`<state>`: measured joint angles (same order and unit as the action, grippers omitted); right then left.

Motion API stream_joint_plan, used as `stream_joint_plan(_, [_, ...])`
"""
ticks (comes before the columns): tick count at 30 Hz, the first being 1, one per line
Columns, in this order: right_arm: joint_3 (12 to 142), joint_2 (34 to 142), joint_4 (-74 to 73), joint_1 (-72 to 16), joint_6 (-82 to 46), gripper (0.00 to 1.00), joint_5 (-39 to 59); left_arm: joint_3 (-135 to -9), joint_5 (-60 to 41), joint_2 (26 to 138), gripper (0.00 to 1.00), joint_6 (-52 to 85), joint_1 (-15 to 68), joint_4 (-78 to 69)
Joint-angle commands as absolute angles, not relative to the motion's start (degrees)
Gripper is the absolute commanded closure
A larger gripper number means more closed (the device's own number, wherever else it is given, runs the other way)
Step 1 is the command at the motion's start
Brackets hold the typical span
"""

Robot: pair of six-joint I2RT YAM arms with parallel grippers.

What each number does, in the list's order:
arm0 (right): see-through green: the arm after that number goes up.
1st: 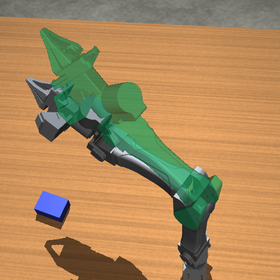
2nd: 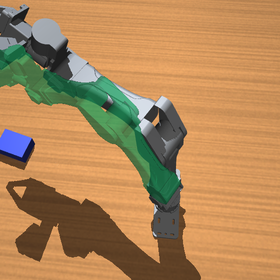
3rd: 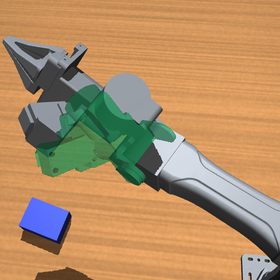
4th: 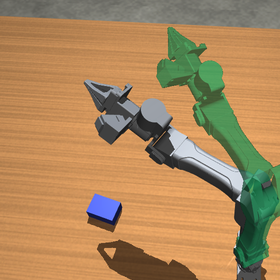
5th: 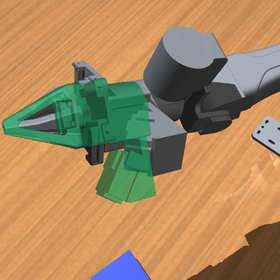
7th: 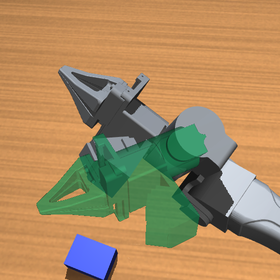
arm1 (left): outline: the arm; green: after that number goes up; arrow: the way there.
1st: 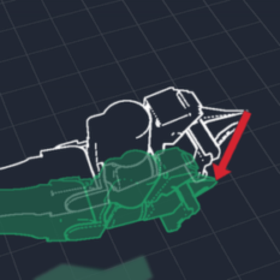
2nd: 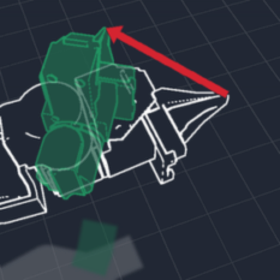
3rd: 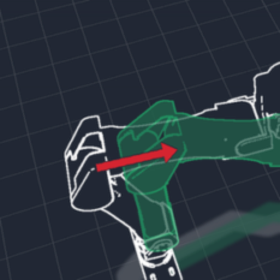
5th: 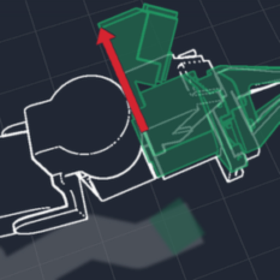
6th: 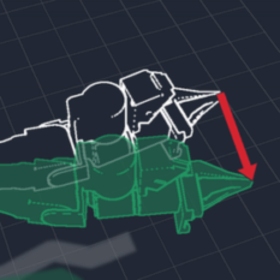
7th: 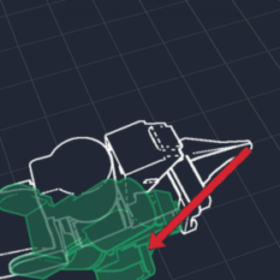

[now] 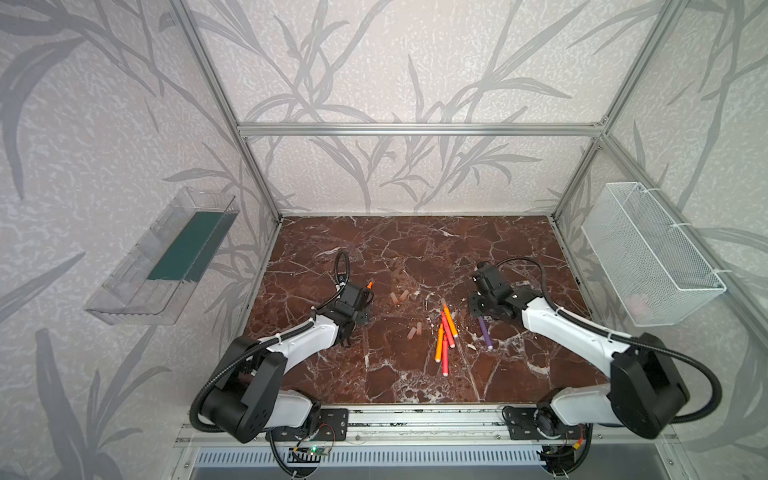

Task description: Insert the pens into the pen caps

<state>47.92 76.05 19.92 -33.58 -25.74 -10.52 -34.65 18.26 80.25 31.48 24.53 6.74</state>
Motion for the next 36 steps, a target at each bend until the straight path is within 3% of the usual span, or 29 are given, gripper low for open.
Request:
stream_joint_plan(1, [43.5,69.1,4.8,-38.2,-23.2,0.62,-8.5,-38.3,16.5,84.0,0.27,31.2,23.6,6.8])
stream_joint_plan(3, [39.8,67.1,-9.0,-42.0,-22.2,0.6,-10.8,-40.1,15.6,86.8,0.31,30.8,23.1,7.1])
stream_joint_plan(6, [38.8,69.3,-22.3,-45.1,-23.8,0.46,-17.3,-42.7,13.7,90.2,0.35,30.8,22.8,8.6])
stream_joint_plan(14, [52.3,92.2,-40.0,-45.1,-25.4,0.39,-20.5,-44.6,9.9,93.6,0.35,30.6,22.8,9.6])
stream_joint_plan(17, [59.8,102.1,-43.5,-45.1,-24.6,0.36,-21.5,-45.6,9.9,95.9,0.47,31.1,22.8,10.2])
stream_joint_plan(19, [64.4,108.0,-46.7,-45.1,-24.7,0.34,-22.2,-45.5,10.3,96.6,0.63,31.8,22.8,9.9])
stream_joint_plan(21, [67.7,112.9,-50.1,-45.1,-25.0,0.22,-23.0,-45.2,10.7,96.7,0.77,32.4,22.7,9.7])
stream_joint_plan(23, [71.4,117.1,-51.4,-45.1,-25.3,0.19,-23.7,-45.3,11.2,96.7,0.87,33.1,22.7,9.9])
stream_joint_plan(29, [80.8,127.3,-52.4,-45.1,-25.7,0.17,-28.3,-42.4,13.6,89.5,0.94,36.4,21.7,10.6])
stream_joint_plan(36, [92.5,135.6,-46.3,-45.3,-27.7,0.17,-31.6,-39.5,17.1,76.8,0.96,37.3,20.4,13.7])
